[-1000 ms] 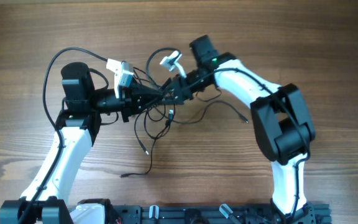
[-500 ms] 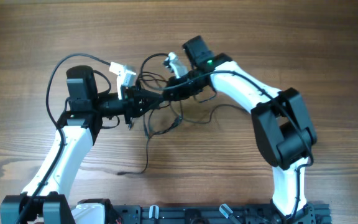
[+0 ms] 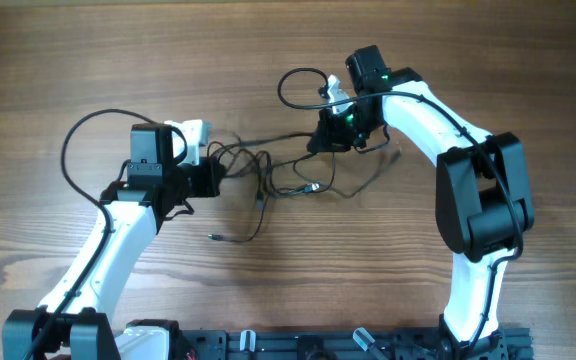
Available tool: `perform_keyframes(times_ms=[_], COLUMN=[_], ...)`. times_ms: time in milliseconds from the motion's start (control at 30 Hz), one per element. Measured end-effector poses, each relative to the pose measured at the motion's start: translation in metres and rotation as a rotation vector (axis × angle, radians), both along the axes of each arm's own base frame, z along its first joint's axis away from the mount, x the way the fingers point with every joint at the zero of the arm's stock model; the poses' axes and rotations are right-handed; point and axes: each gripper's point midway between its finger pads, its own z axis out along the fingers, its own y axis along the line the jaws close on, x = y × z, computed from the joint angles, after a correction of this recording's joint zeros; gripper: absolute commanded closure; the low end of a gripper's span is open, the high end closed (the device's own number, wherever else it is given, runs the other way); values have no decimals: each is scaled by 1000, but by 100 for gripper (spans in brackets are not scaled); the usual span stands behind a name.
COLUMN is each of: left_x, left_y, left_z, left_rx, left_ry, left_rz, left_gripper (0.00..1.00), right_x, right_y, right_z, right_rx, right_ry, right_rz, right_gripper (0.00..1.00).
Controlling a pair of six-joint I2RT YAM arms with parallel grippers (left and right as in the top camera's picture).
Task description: Untangle cables
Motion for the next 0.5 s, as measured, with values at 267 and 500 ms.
perform_keyframes(times_ms=[267,500], left_x=[43,31], left_y=[63,37], left_z=[18,15], left_rx=[169,46], left_ry=[-167,-109], left_rz=[249,170], left_gripper=[14,0], right_x=[31,36], right_y=[-50,-51], right_z=[-5,-5], right_rx=[-46,-58], right_ry=[-38,-62], right_rz=[-120,-124], right_gripper=[96,96])
